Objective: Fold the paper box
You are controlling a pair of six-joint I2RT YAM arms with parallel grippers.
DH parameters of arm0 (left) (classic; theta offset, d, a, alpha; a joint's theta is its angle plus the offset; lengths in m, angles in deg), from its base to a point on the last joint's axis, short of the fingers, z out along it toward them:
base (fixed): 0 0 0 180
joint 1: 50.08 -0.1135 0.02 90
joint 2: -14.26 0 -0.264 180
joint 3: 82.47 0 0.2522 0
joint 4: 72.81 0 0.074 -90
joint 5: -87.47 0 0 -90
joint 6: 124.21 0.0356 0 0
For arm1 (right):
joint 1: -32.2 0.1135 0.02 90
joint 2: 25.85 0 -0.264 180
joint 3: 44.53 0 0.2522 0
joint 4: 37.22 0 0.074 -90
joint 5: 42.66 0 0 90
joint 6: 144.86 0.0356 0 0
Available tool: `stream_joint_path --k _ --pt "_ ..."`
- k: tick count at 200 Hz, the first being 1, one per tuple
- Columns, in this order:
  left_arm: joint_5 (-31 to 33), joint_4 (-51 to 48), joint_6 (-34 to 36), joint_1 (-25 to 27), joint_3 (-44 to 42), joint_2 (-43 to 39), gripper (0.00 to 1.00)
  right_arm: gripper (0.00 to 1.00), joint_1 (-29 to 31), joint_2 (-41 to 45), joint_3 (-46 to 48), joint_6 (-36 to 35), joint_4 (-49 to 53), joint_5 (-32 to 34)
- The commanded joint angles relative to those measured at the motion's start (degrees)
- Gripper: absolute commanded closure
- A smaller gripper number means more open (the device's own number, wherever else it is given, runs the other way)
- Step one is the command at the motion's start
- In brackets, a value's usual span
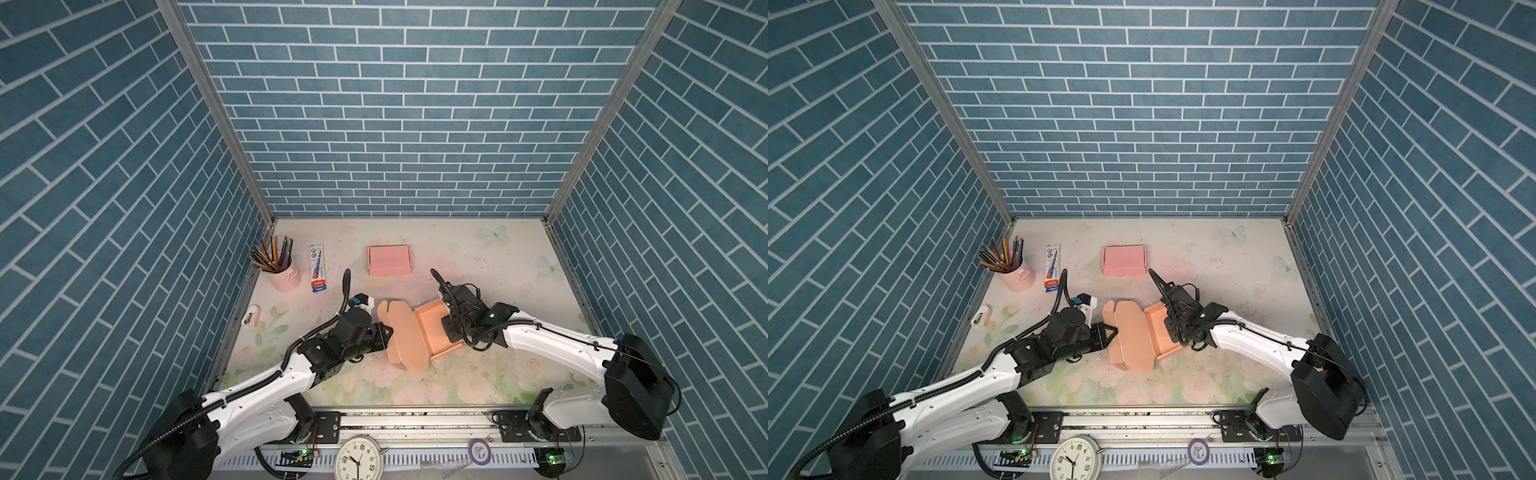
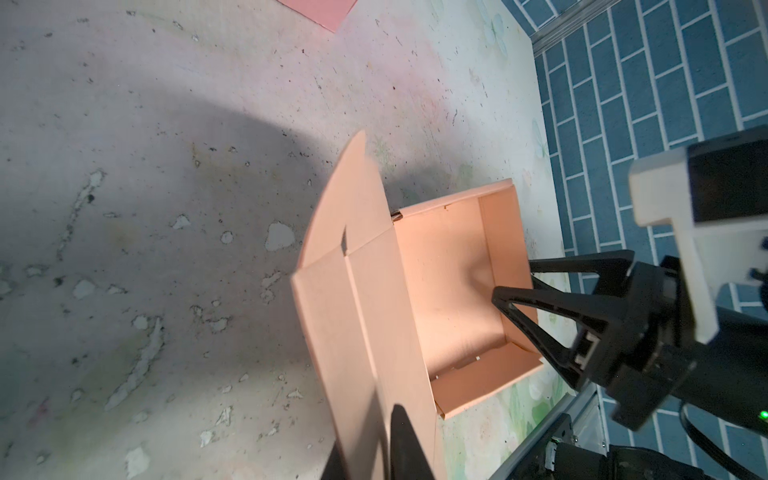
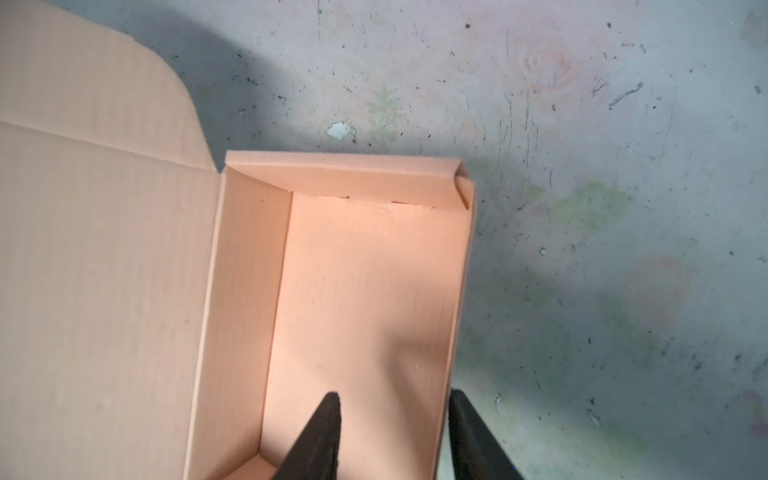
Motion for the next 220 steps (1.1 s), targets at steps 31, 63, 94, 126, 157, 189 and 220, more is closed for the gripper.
stream_joint_path --k 31,63,94,126,157,189,220 --pt "1.67 0.71 0.11 0.30 1.66 -0.30 0.90 0.54 0.74 7.04 3.46 0.35 -0.02 3.78" --pt "1.92 0.54 0.37 0.36 1.40 -0.98 0.92 0.54 0.73 10.79 5.18 0.49 -0.65 3.54" --pt "2.00 0.17 0.88 0.33 1.73 -1.09 0.95 0.54 1.32 16.07 6.56 -1.29 -3.42 2.47" --pt "2.70 -0.45 1.07 0.38 2.49 -1.46 0.96 0.53 1.88 22.75 9.97 -3.78 -10.36 -0.90" --pt "2.32 -0.14 1.53 0.33 2.77 -1.48 0.97 0.51 1.94 26.33 11.36 -3.60 -12.93 -1.73" --pt "0.95 -0.92 3.52 0.37 4.01 -0.84 0.98 0.51 1.87 26.71 11.40 -3.12 -13.19 -1.89" --pt "-0.31 -3.96 8.09 0.33 7.03 0.23 1.00 0.50 1.91 25.33 10.27 -4.92 -15.29 -5.99"
